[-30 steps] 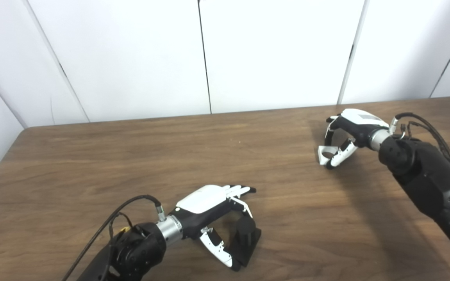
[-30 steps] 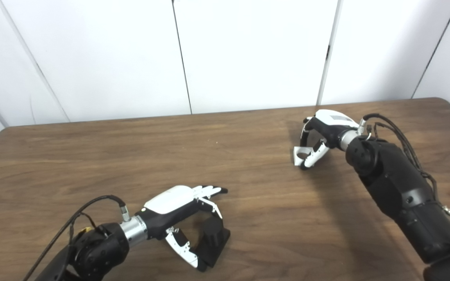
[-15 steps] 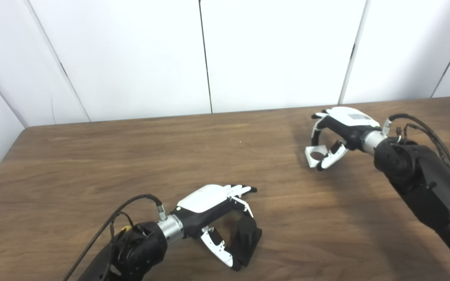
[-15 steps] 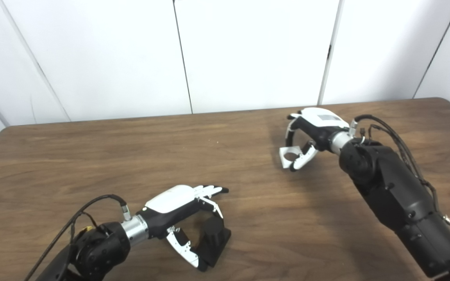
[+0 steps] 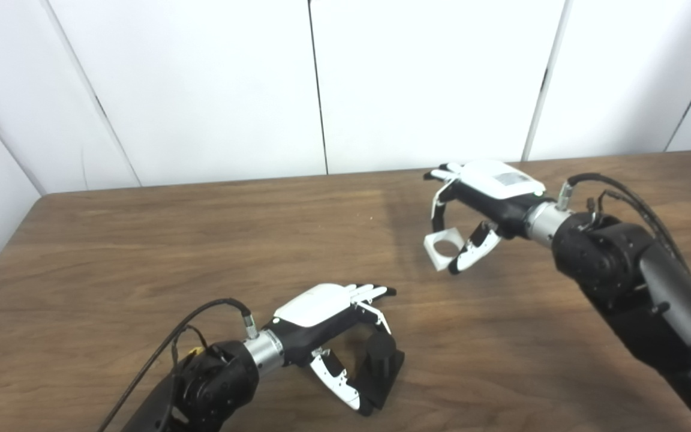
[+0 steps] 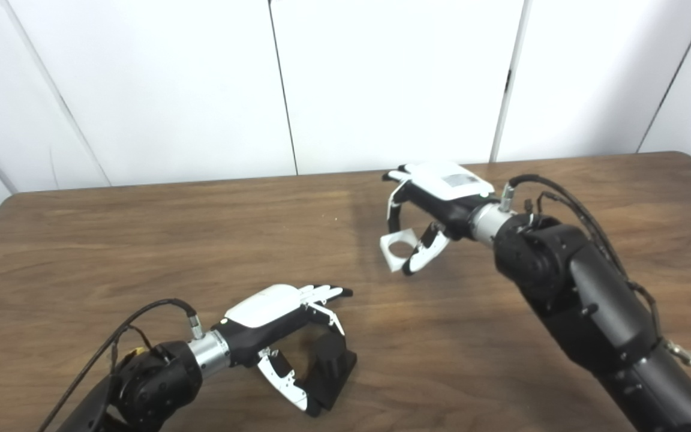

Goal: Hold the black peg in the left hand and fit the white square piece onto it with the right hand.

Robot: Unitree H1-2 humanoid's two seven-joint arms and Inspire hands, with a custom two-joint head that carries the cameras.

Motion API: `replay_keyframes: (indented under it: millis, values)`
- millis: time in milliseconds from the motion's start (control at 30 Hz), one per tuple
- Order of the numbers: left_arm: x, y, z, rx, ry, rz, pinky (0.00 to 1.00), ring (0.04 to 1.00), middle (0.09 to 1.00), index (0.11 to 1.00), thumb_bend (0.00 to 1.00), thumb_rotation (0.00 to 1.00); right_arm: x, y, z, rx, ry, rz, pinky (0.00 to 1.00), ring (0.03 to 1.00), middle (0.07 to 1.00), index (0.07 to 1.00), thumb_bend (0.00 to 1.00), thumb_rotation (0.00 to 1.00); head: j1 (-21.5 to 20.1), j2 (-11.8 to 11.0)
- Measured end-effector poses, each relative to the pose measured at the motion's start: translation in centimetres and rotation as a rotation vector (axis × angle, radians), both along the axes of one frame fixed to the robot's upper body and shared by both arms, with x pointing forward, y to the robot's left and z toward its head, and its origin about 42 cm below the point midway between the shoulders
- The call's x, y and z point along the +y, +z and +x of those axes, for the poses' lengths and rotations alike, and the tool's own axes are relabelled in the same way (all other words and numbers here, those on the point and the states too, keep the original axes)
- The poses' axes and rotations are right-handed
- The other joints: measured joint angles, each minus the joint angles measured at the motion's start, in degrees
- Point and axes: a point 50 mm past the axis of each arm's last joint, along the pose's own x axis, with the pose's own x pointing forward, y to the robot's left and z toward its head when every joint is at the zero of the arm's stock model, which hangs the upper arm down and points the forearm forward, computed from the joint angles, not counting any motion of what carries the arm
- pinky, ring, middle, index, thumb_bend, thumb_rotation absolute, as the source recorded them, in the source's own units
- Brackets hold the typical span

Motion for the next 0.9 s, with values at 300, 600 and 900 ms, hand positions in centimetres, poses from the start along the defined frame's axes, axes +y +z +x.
replay_keyframes:
  millis: [300,600,900]
  values:
    - [-0.1,0.0,0.0,-0.001,0.000,-0.001,1.00,1.000,1.000,0.559,0.94,0.27,1.5,1.6,-2.5,-0.028,0.098,-0.011,1.00,1.000,0.935,0.490,0.53,0.15,-0.09,0.09]
    - [-0.2,0.0,0.2,0.001,0.000,0.000,1.00,1.000,1.000,0.551,0.94,0.26,2.8,2.7,-4.8,-0.044,0.175,-0.019,1.00,1.000,0.923,0.490,0.53,0.14,-0.26,0.26]
    - [-0.2,0.1,0.3,0.001,-0.004,0.003,1.00,1.000,1.000,0.555,0.94,0.26,3.7,2.7,-6.3,-0.047,0.216,0.008,1.00,1.000,0.926,0.490,0.53,0.14,-0.26,0.44]
